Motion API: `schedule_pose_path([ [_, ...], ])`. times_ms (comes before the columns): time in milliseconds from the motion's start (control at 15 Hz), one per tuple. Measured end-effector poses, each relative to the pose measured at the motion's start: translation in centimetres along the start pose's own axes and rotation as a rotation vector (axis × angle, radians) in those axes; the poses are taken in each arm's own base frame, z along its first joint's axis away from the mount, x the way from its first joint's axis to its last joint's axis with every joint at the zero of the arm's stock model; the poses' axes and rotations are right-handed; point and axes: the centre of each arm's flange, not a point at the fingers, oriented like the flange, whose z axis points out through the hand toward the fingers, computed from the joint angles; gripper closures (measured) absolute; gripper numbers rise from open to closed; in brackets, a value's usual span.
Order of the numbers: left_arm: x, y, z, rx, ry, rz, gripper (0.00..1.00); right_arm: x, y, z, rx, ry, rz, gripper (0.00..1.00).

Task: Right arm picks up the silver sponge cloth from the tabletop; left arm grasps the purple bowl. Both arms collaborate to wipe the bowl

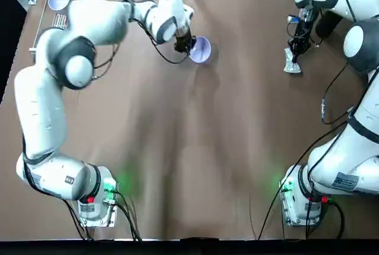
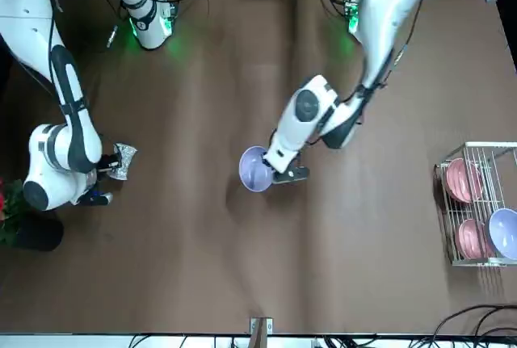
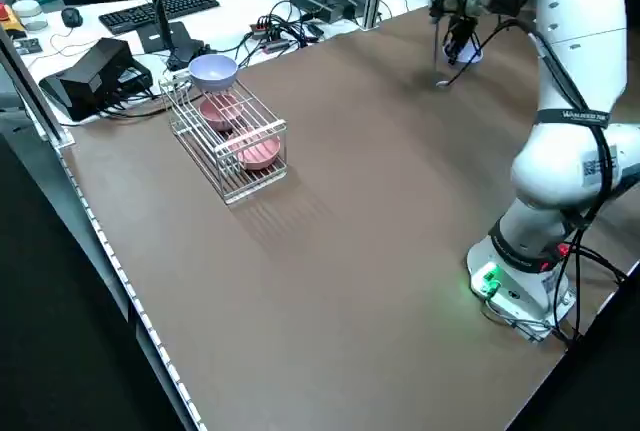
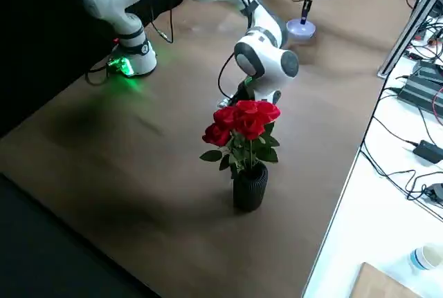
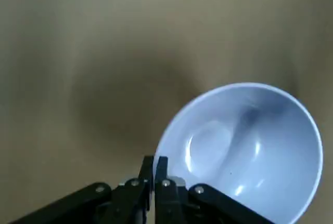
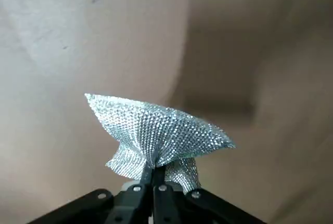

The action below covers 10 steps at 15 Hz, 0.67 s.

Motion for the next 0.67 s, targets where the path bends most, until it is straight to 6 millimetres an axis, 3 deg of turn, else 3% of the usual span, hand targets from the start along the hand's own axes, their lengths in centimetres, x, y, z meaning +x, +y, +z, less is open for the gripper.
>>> schedule_pose_path([
  [200,-2.5,3.4,2.3,0.044,0.032,0.010,0.95,-1.4,-1.4,-3.0,-0.005,-0.050,-0.019,0.98],
  [333,-2.3,3.7,2.8,0.043,0.025,-0.002,0.95,-2.6,-3.8,-5.0,-0.006,-0.057,-0.047,0.98],
  [533,-1.1,3.3,4.0,0.041,0.019,-0.022,0.95,-4.3,-9.4,-7.0,0.015,-0.038,-0.115,0.98],
  [600,-1.1,3.4,4.9,0.043,0.011,-0.025,0.95,-4.9,-14.2,-6.9,0.021,-0.039,-0.163,0.98],
  [667,-1.1,3.4,5.1,0.043,0.009,-0.026,0.95,-5.2,-16.8,-6.7,0.046,-0.039,-0.179,0.98],
])
